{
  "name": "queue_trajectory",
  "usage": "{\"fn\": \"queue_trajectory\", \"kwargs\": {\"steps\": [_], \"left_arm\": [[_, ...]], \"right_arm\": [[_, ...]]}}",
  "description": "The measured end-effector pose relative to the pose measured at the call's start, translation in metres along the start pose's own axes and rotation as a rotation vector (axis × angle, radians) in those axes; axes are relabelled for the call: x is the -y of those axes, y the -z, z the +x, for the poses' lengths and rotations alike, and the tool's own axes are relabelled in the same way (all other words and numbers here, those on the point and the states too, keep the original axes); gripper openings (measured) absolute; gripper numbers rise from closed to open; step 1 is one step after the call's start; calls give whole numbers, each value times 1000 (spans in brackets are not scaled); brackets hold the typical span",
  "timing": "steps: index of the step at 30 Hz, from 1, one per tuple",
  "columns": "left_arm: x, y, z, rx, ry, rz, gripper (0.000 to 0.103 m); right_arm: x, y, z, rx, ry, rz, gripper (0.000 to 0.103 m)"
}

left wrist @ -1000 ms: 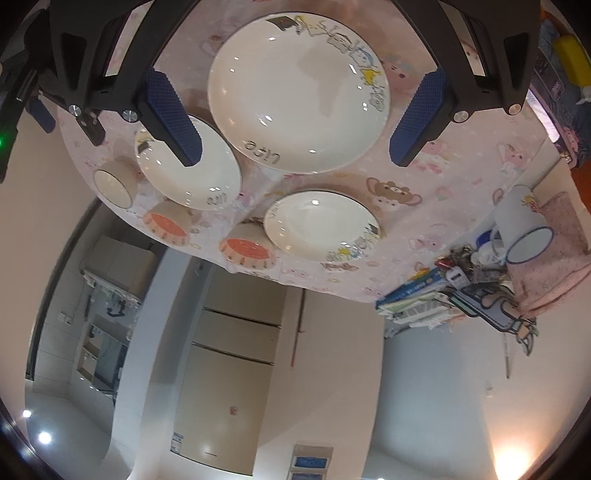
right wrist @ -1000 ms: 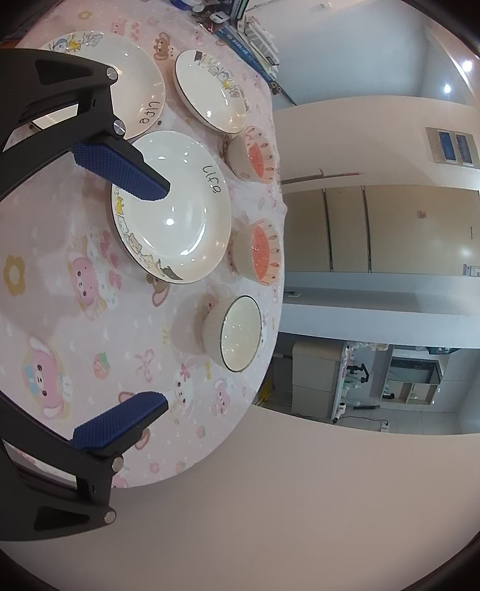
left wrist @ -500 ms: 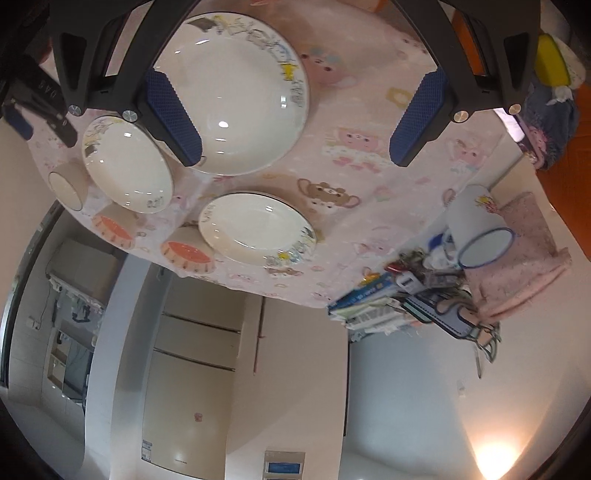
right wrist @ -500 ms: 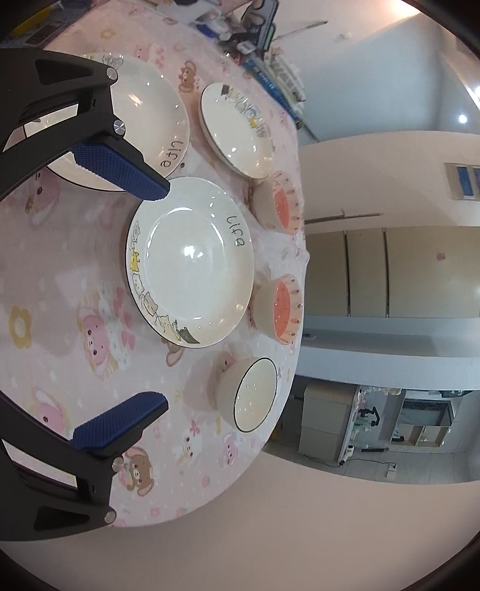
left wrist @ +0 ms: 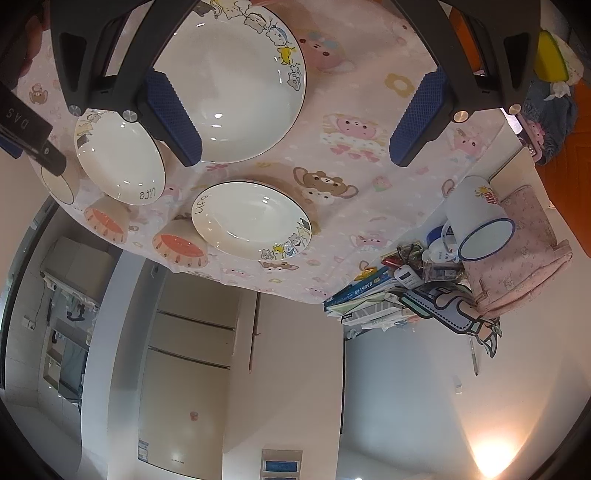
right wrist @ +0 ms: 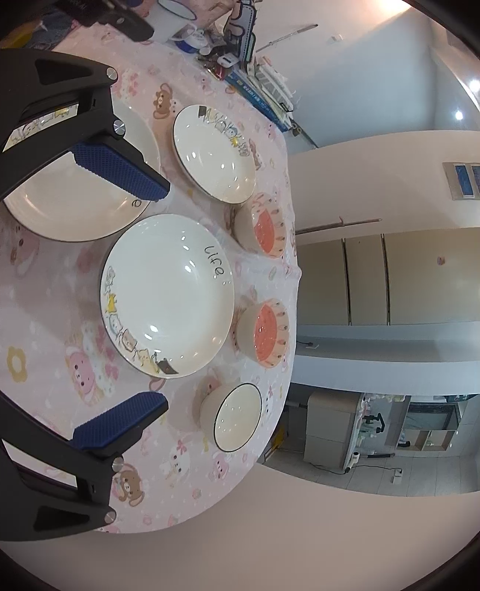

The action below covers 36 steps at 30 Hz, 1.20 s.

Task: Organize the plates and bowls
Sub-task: 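Move both grippers toward the rim of the large white 'life' plate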

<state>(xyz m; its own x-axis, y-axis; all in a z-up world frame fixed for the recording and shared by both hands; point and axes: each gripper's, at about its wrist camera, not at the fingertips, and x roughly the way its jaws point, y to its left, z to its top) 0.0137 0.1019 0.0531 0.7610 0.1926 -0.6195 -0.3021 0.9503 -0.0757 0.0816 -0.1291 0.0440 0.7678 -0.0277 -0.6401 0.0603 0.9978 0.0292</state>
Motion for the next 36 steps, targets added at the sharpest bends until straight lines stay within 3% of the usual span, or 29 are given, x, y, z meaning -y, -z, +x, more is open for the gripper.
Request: {"fn": "queue_trajectory", "kwargs": {"steps": [10, 15, 17, 20, 23, 27, 29, 31, 34, 36], "left_arm": [[-14, 5, 2, 45, -58, 27, 103], [-20, 22, 25, -26, -41, 78, 103], [-26, 29, 40, -82, 17, 70, 103], [-32, 37, 50, -108, 49, 49, 93], [-37, 43, 56, -73, 27, 49, 93], [-37, 53, 53, 13, -19, 96, 93], [-33, 56, 54, 6, -21, 139, 93], [-30, 57, 61, -42, 31, 167, 93], [-31, 57, 72, -94, 127, 137, 93], [-30, 58, 74, -91, 140, 129, 92]], "right_arm": [[3, -8, -20, 89, -7, 7, 103], [2, 8, 7, -11, -80, -44, 103], [-1, 18, 19, -69, -113, -61, 103], [-3, 32, 27, -77, -176, -81, 103], [-6, 40, 38, -94, -154, -91, 103], [-11, 51, 53, -105, -35, -127, 103], [-11, 57, 53, -81, -63, -132, 103], [-11, 63, 49, -56, -106, -126, 103], [-16, 69, 54, -97, -141, -173, 103], [-12, 72, 51, -73, -145, -144, 103]]}}
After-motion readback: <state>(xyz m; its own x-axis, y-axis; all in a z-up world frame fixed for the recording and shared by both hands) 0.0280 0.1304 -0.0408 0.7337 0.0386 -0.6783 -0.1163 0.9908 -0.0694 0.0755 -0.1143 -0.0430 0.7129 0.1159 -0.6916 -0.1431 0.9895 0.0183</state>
